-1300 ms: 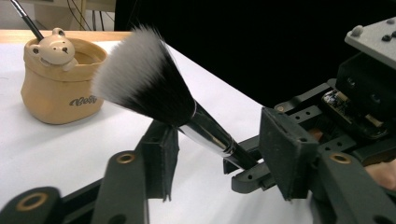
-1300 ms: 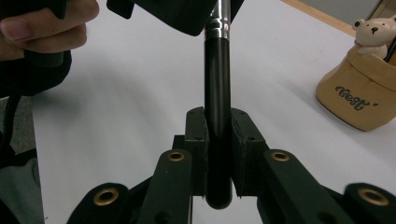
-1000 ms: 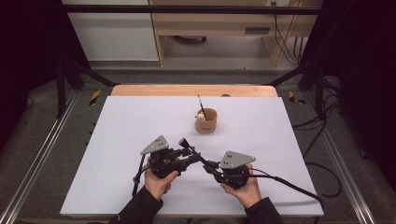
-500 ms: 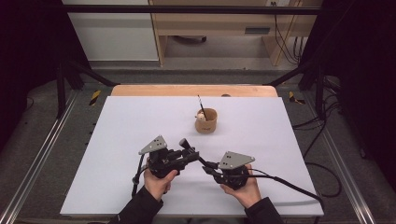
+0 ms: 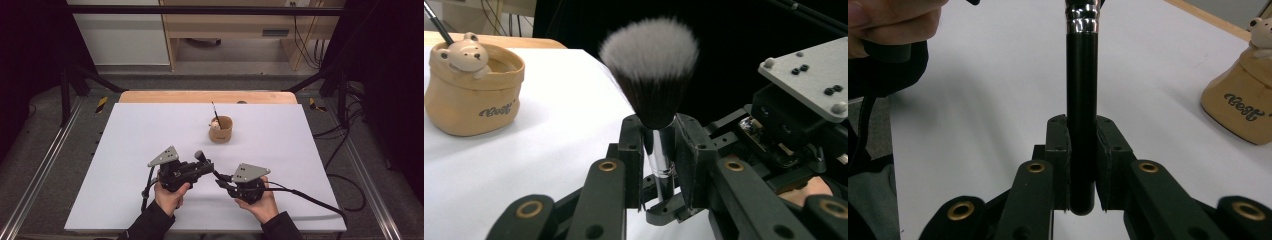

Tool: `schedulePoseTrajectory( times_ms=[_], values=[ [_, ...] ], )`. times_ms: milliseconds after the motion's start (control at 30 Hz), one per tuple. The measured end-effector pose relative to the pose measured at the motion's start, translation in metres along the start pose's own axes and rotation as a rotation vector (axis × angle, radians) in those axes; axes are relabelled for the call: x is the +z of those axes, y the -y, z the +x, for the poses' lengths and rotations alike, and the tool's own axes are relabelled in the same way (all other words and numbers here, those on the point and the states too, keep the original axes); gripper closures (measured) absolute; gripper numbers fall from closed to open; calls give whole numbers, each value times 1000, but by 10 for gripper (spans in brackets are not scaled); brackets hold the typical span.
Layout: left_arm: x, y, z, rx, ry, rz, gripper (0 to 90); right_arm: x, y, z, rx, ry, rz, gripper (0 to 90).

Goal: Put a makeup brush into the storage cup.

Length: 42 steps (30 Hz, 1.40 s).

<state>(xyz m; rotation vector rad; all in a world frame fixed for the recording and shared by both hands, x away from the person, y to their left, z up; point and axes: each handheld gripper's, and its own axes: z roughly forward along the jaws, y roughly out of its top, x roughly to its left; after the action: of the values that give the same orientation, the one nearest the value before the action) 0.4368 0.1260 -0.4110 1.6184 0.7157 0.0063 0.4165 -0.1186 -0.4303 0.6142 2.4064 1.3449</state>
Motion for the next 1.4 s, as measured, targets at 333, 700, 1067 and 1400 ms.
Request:
schedulePoseTrajectory(
  times_ms=[333,700,1067,1400],
  values=[
    [0,0,-3,6,13,-1,768,1,0,1,-1,-2,4,789],
    [0,-1,-7,54,-33,26,771,0,-1,0,27,11,8,684],
    [5,0,-12,79,-70,63,772,-3,-8,1,35,32,-23,557],
    [9,2,-16,94,-70,77,771,-3,-14,3,38,32,-46,663]
  ],
)
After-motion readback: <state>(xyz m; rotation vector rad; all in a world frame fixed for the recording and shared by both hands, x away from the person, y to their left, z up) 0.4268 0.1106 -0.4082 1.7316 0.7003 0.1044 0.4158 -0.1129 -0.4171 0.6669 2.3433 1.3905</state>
